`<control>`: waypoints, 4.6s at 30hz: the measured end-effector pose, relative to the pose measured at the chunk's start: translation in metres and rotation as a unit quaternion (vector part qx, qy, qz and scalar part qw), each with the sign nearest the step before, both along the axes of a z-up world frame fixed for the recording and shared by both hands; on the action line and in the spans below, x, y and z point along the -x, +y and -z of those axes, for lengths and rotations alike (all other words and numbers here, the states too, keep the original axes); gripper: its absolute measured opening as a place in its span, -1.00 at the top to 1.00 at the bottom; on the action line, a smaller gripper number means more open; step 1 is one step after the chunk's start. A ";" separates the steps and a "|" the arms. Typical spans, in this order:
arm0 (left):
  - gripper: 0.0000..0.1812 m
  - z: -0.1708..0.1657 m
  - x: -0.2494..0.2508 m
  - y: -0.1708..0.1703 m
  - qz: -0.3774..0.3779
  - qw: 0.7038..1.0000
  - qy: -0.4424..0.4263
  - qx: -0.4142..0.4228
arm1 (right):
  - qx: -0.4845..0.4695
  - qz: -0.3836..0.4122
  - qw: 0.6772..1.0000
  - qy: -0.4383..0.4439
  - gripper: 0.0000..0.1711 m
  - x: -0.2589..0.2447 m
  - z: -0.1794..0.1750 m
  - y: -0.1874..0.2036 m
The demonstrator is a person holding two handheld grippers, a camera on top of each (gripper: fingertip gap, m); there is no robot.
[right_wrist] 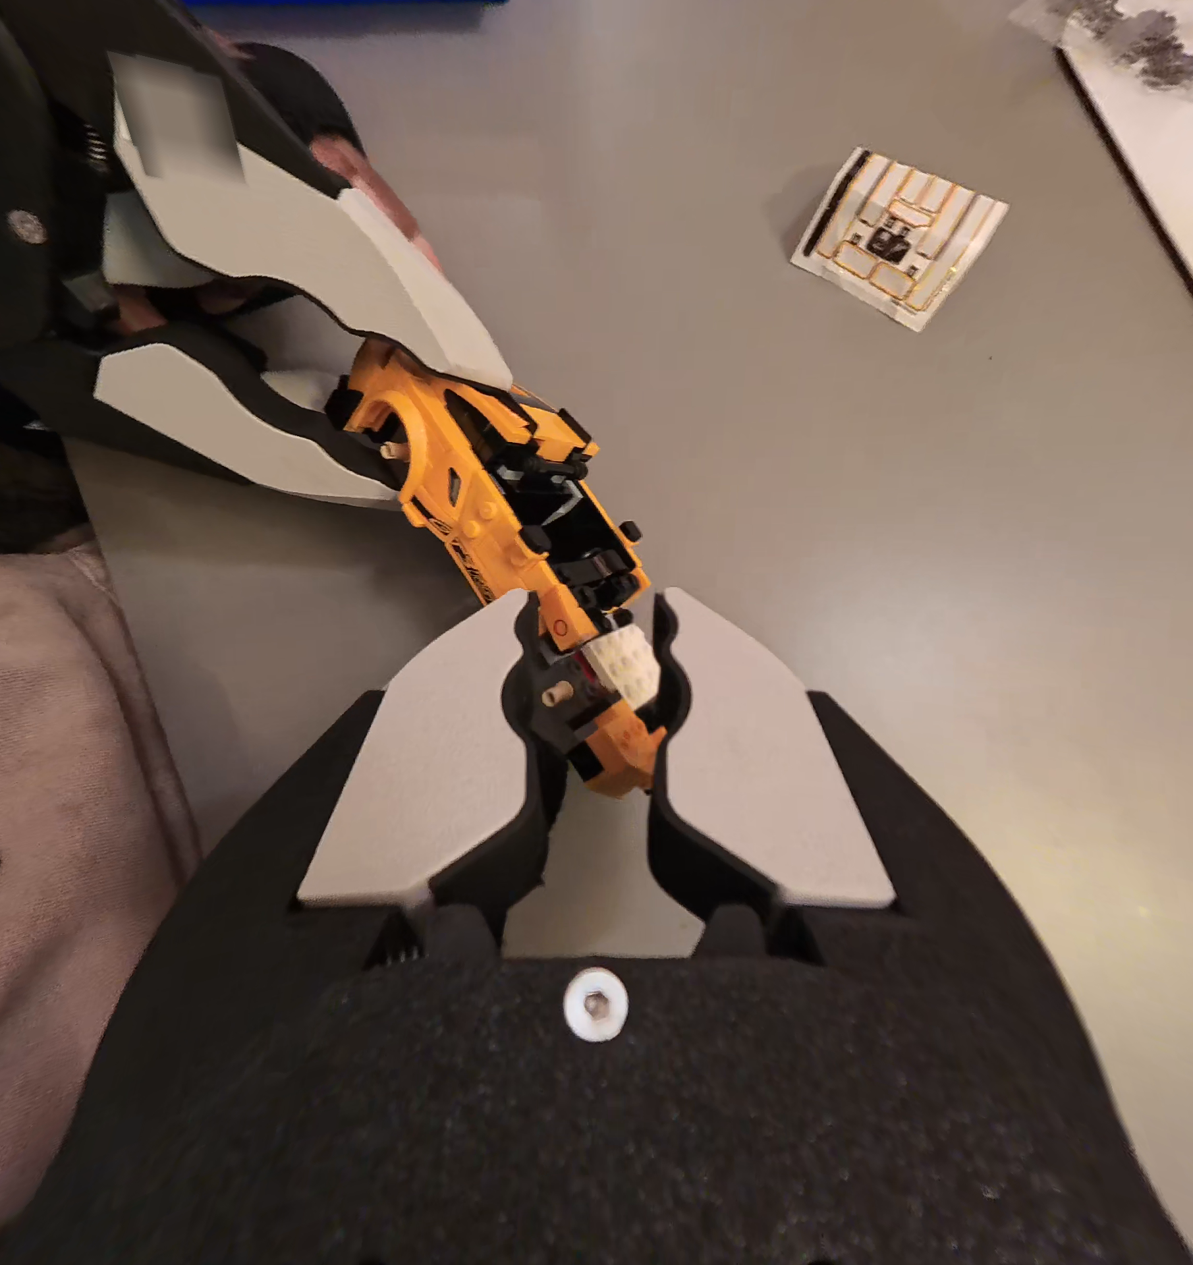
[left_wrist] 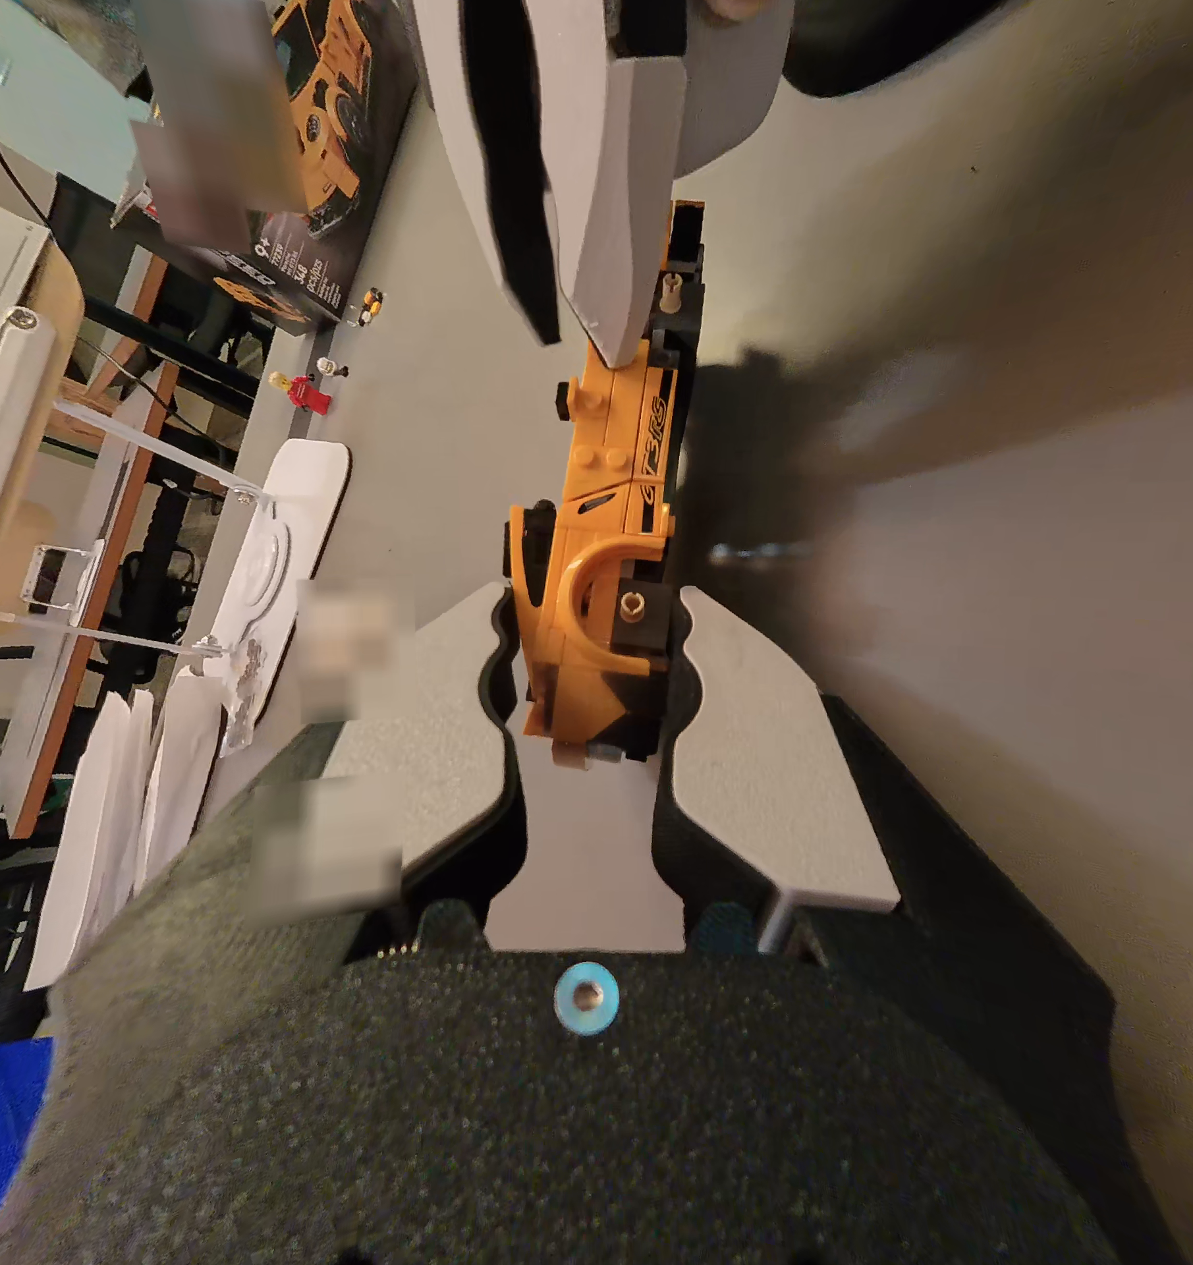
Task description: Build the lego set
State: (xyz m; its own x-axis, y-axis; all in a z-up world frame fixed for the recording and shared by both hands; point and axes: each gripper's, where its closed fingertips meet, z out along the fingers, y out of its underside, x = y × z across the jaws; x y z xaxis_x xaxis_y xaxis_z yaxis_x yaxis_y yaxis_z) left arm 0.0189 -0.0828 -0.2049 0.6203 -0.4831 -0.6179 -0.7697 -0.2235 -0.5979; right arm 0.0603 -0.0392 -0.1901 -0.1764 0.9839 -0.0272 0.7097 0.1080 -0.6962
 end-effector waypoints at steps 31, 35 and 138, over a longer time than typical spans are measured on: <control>0.52 0.003 0.011 -0.006 -0.007 0.950 -0.288 0.121 | -0.084 -0.061 0.985 0.135 0.40 -0.013 0.016 0.018; 0.53 0.003 0.010 -0.006 -0.003 0.956 -0.272 0.114 | -0.094 -0.067 0.984 0.133 0.46 -0.012 0.017 0.017; 0.55 0.004 0.041 0.033 0.023 0.996 -0.080 0.042 | -0.071 -0.199 0.963 0.166 0.60 0.012 0.000 0.021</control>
